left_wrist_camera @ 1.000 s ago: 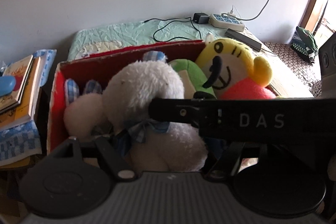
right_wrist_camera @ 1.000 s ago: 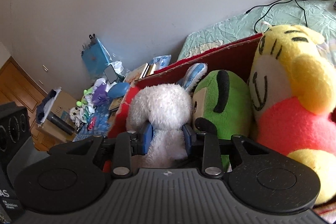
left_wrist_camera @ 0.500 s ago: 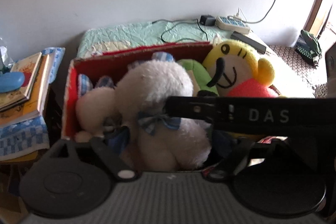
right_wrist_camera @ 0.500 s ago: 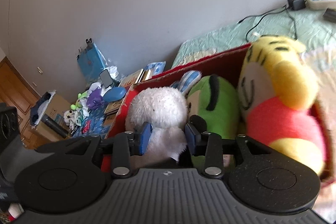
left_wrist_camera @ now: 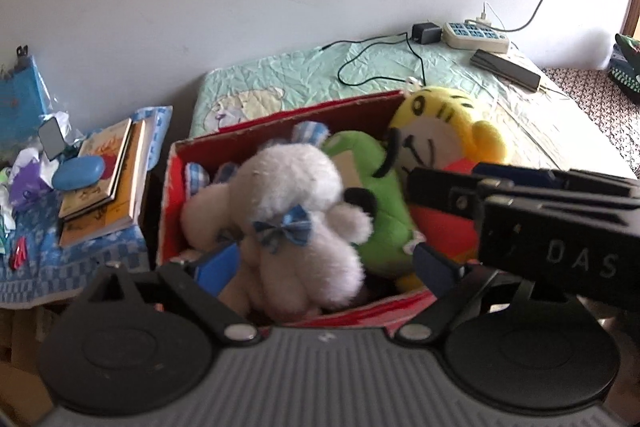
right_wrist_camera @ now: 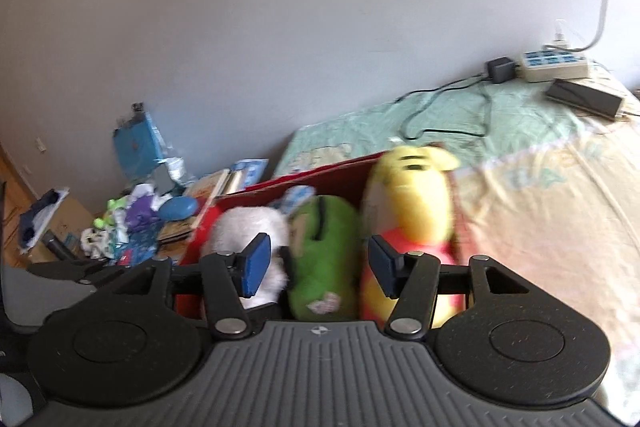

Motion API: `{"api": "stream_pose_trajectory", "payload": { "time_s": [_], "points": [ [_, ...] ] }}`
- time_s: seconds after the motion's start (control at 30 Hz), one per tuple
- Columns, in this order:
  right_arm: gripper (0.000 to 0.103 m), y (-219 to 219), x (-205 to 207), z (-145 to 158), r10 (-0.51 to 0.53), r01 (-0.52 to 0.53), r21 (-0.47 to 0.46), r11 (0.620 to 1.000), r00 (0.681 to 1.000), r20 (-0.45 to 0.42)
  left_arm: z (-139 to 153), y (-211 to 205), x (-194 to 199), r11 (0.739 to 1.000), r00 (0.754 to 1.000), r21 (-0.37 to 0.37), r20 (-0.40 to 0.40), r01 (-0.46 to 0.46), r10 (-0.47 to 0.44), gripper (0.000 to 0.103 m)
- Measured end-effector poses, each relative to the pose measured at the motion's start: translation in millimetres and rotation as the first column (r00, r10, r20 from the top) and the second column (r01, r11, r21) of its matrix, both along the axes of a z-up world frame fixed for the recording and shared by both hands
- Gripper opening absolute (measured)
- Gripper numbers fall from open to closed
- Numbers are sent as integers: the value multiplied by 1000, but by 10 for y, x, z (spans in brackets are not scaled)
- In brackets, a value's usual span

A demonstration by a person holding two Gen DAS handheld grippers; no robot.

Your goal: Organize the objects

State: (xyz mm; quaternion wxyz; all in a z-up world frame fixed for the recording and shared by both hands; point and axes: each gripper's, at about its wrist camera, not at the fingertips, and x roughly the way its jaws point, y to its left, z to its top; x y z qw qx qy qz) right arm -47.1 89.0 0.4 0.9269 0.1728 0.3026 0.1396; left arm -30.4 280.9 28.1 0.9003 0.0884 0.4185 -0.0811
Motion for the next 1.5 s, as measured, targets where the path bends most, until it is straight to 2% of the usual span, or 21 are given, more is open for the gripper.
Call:
{"api": "stream_pose_trajectory", "payload": {
  "time_s": [0.1,0.2,0.4,0.63,0.77,0.97,1.2,1.5],
  "points": [
    [68,-196,-85,5,-57,56,-39,998,998,-9,29,-165,-54,1000,1000,17,-2,-23,23,94],
    [68,-422,-173,-31,-91,90,-49,995,996,-23,67,-381,-117,1000,1000,14,-7,-21,21,95],
    [70,-785,-296,-119,-150,145,-81,986,987,-60,72,-893,-282,998,1000,57,0,-15,15,95],
    [71,-1082,-399,-235,-222,206,-143,968,970,-104,-55,-1304,-326,999,998,41,-57,-12,15,95],
    [72,-1202,-414,-329,-269,237,-217,947,954,-133,-149,-1484,-353,1000,996,20,-92,-14,16,95],
    [72,-1370,-410,-463,-317,263,-258,930,928,-195,-313,-1679,-386,1000,991,-7,-133,-2,2,95],
    [72,-1497,-423,-529,-351,288,-265,920,907,-231,-489,-1868,-365,998,985,55,-172,-10,20,95],
    [72,-1626,-458,-577,-382,311,-278,909,888,-257,-515,-2061,-339,997,984,69,-179,20,-7,95]
  ]
}}
